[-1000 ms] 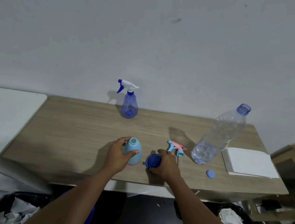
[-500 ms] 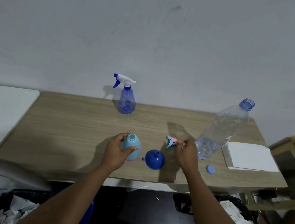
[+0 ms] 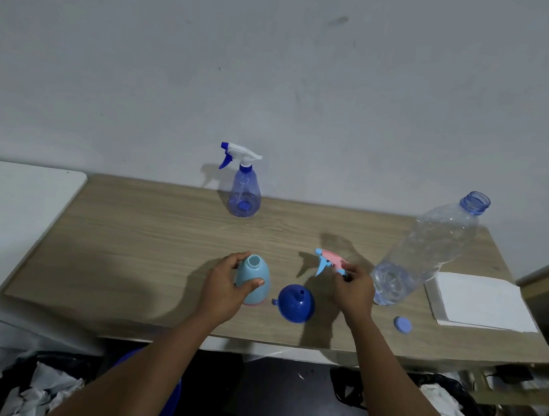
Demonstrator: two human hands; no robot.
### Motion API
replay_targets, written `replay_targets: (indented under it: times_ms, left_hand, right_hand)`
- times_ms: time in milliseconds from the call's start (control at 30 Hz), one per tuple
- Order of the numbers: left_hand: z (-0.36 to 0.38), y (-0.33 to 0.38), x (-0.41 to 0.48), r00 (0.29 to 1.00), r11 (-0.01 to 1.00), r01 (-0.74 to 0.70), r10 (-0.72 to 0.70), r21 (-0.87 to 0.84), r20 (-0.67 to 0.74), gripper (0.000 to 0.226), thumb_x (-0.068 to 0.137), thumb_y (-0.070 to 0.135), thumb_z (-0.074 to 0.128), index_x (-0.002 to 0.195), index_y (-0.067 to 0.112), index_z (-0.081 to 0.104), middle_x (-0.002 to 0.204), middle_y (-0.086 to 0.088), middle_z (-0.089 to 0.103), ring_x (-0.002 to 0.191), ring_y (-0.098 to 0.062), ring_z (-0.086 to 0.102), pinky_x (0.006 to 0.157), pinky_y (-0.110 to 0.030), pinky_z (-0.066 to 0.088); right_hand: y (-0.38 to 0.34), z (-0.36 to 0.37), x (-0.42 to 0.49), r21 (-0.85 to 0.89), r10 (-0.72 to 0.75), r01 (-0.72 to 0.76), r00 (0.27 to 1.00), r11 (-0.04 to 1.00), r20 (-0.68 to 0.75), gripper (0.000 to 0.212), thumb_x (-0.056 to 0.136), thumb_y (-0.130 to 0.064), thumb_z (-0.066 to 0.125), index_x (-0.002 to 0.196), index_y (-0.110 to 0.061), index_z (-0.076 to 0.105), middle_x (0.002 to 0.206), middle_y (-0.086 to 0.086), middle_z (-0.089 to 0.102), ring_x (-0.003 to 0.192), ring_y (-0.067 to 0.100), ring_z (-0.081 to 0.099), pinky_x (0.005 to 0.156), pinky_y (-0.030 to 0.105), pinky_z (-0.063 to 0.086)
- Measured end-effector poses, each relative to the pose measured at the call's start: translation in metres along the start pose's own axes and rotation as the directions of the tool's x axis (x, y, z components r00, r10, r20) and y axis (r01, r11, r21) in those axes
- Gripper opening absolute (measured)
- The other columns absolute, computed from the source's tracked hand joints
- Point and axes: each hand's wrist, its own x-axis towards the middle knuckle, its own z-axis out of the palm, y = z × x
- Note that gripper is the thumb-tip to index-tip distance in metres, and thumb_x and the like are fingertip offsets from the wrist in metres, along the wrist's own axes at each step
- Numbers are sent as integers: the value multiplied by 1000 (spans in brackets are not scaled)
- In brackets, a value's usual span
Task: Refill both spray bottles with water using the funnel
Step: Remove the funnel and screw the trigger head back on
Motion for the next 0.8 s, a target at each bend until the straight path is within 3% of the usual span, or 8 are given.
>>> replay_targets:
  times_ms: [67,133,200,367,600,800]
  left_hand:
    - [0,-1,0,1000,1000,0,0,1,2,55,71,25,87,118,31,60,113,15,66,105,4,59,85,-17,47]
    - [0,-1,0,1000,1000,7,-7,8,9,55,71,27,87,120,28,61,114,13,66,105,-1,59,87,-22,49]
    - [0,-1,0,1000,1000,21,-21,9,13,55,71,29,87,120,27,62,114,12,66,105,-3,60,87,-24,49]
    - [3,2,-6,1000,1000,4,-4,12,12,52,69,29,86,116,25,65,111,12,69,102,-4,62,88,-25,49]
    - [6,12,-11,994,994,107,-106,-35,38,53,72,19,86,120,24,63,106,13,66,98,-7,61,86,-27,51]
    - [3,14,-13,992,992,117,-114,-52,60,53,73,19,85,118,30,60,103,22,61,95,5,57,80,-12,44]
  right_hand:
    - [-21,-3,-10,275,50,-44,999,961,-16,24,88,-6,69,111,-5,62,101,15,69,83,19,64,78,34,53]
    - [-47,-5,-19,522,70,-79,997,849,37,28,87,3,67,115,0,62,90,11,68,74,16,60,73,29,52]
    - [-74,-6,-28,631,14,-76,995,772,102,35,87,2,69,122,-4,65,89,5,69,75,14,60,75,27,52]
    - [-127,-1,-61,678,-174,61,980,733,100,34,87,-5,73,120,-13,70,102,10,75,87,14,66,86,30,56]
    - [-159,19,-89,656,-335,250,942,713,5,28,84,-2,74,107,-18,72,93,2,75,77,6,65,70,19,55]
    - [-145,38,-92,563,-402,311,915,765,41,23,83,0,74,102,-12,71,92,8,75,75,10,63,71,26,54]
